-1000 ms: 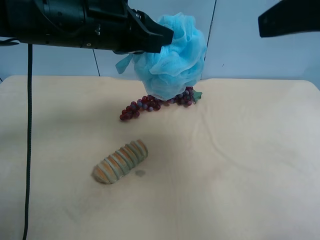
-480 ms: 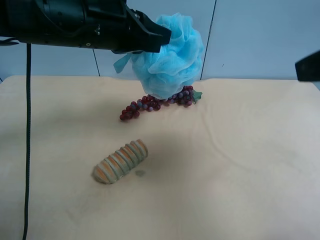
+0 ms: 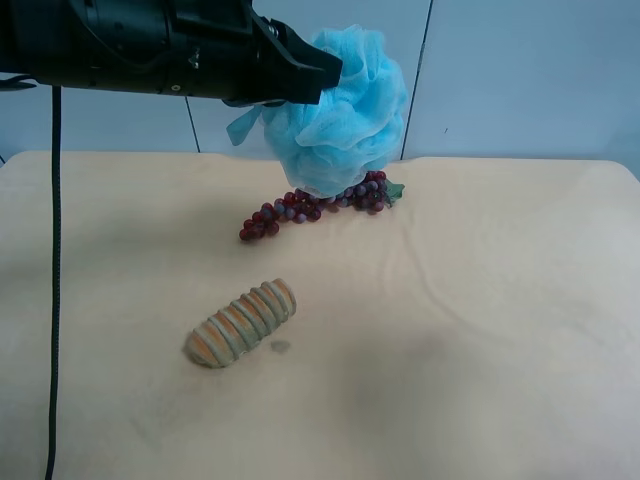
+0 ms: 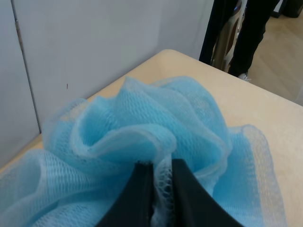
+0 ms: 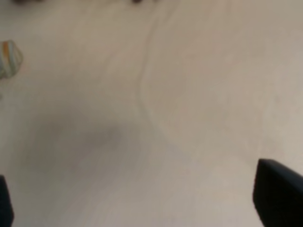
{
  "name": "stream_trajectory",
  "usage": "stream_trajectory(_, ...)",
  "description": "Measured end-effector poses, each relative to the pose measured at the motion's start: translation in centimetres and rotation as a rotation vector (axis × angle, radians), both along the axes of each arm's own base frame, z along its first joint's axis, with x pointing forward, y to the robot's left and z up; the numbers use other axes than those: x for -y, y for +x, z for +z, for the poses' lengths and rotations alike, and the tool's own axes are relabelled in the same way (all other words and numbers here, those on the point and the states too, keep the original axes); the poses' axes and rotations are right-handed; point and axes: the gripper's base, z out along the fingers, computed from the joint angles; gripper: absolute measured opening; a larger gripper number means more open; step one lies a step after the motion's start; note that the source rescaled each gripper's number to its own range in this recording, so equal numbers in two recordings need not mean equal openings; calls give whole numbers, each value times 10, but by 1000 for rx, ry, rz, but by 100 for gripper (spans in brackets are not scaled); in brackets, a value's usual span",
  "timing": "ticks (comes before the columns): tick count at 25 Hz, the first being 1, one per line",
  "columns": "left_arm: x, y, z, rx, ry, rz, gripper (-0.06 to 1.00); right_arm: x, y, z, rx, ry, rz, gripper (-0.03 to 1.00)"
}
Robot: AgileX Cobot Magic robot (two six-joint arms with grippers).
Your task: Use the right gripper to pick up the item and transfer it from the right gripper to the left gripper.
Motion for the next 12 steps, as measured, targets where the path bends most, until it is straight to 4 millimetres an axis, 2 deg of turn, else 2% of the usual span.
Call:
stream_trajectory(5,0,0,0,0,2,5,0,6,-19,-20,39,7,-11,100)
stream_trajectory(12,-2,2,-1,3,13,31,0,11,-33,-26,83,12,-22,100)
